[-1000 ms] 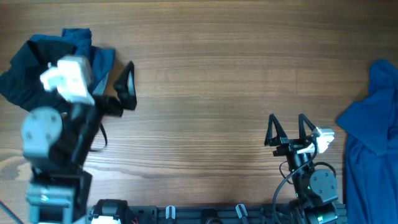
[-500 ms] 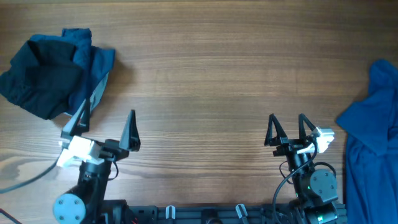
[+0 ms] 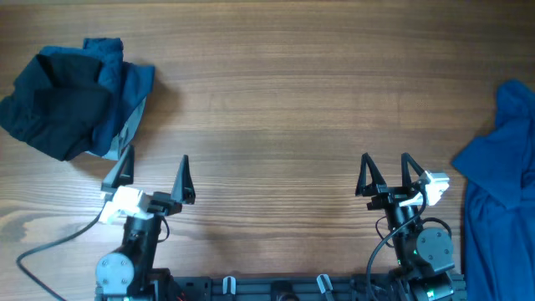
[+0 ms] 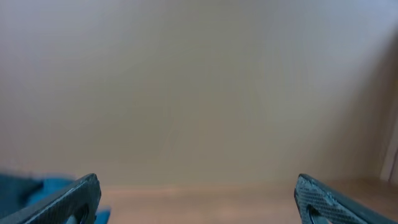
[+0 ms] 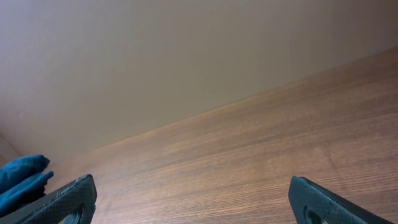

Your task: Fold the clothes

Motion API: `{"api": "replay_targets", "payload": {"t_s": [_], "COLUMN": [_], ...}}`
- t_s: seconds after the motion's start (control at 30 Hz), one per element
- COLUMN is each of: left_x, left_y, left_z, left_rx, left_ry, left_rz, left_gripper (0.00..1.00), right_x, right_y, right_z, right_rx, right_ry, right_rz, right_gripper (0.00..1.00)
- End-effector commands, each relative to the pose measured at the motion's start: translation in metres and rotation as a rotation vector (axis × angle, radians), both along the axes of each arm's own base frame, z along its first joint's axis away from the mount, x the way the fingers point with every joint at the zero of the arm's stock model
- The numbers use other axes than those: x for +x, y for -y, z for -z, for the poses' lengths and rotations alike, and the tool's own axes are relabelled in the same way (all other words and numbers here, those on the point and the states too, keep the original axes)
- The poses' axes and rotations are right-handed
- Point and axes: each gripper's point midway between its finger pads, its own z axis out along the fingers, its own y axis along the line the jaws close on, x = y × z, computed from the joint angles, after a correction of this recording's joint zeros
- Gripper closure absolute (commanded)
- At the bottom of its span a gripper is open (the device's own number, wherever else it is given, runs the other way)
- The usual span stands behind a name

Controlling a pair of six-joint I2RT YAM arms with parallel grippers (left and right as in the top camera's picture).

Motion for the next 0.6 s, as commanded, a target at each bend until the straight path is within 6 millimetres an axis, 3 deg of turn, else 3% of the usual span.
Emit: {"api": "replay_targets", "payload": {"t_s": [0.0, 0.2, 0.3, 0.43, 0.57], "left_x": [0.004, 0.006, 0.011, 0.013, 0.014], "left_y": [-0.008, -0.008, -0.008, -0.008, -0.009], "left_z": [0.013, 0.020, 0.044, 0.094, 0.096], "left_rx": [0.004, 0.005, 0.007, 0.012, 0.012], "left_ry": [-0.033, -0.065, -0.163, -0.369, -0.380], "left_rz": [-0.048, -0.046, -0.046, -0.050, -0.052], "left_gripper": [0.00, 0.00, 0.00, 0.00, 0.00], "right_x": [0.000, 0.000, 0.000, 0.000, 0.000], "right_y": [0.001, 0.001, 0.001, 0.001, 0.001], "right_z": [-0.001, -0.001, -0.001, -0.001, -0.001], "right_rx": [0.010, 0.010, 0.009, 0.009, 0.010], "right_ry": [0.006, 0.006, 0.006, 0.006, 0.006], "right_rz": [0.006, 0.006, 0.006, 0.006, 0.006], "right_gripper": [0.00, 0.00, 0.00, 0.00, 0.00]}}
